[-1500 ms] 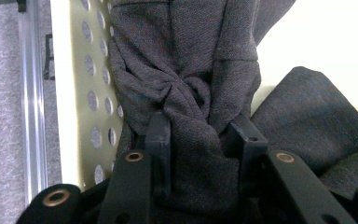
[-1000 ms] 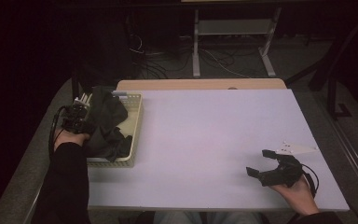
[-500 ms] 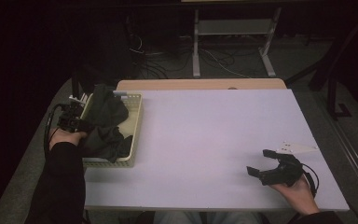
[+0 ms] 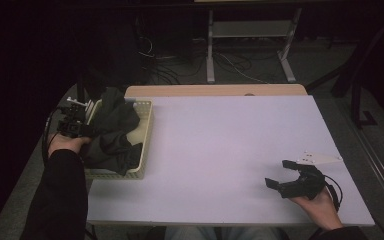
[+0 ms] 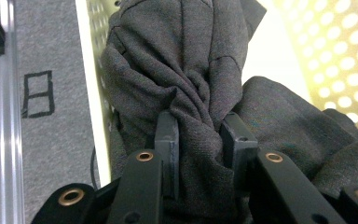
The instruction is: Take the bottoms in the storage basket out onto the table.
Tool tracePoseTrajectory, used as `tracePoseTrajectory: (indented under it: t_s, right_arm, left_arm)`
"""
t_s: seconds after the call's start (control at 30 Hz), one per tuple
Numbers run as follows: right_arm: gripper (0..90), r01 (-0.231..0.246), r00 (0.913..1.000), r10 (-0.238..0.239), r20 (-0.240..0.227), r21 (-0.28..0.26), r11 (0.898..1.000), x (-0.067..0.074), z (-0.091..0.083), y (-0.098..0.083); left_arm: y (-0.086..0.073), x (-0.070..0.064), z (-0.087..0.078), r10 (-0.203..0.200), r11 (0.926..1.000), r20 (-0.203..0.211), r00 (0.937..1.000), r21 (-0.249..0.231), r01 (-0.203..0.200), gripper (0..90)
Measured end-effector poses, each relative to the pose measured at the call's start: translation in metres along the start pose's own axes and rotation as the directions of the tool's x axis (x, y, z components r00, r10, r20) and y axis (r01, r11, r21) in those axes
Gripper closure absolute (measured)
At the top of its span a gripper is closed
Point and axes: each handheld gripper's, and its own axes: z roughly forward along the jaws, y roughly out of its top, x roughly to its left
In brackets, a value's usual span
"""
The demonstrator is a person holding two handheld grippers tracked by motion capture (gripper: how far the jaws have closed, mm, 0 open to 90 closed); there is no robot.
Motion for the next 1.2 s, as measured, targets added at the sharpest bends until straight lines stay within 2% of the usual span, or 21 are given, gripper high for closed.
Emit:
tracePoseTrajectory:
  t_s: [0.23,0.57,0.73,1.07,1.2]
  right_arm:
    - [0.3,0.0,1.0,0.0,-0.001,0.0,1.0,0.0,0.0,0.0]
    - [0.3,0.004,1.0,-0.004,-0.002,-0.005,1.0,0.0,-0.001,0.0]
    - [0.3,0.004,1.0,-0.004,-0.003,-0.007,1.0,0.0,-0.001,0.0]
    - [0.3,-0.006,1.0,0.006,-0.003,-0.007,1.0,0.001,-0.001,0.0]
    - [0.3,-0.005,1.0,0.005,-0.002,-0.006,1.0,0.001,-0.001,0.0]
  left_arm:
    - [0.009,-0.004,-0.014,0.006,0.9994,0.014,0.9999,-0.035,-0.006,70.5]
    - [0.021,-0.009,-0.038,0.014,0.9957,0.058,0.9982,-0.092,-0.008,70.7]
    - [0.026,-0.01,-0.052,0.006,0.9904,0.109,0.994,-0.138,0.009,70.8]
    - [0.034,-0.015,-0.074,0.02,0.9816,0.154,0.9879,-0.191,0.009,70.8]
    - [0.038,-0.02,-0.081,0.039,0.9792,0.163,0.9858,-0.203,-0.005,70.7]
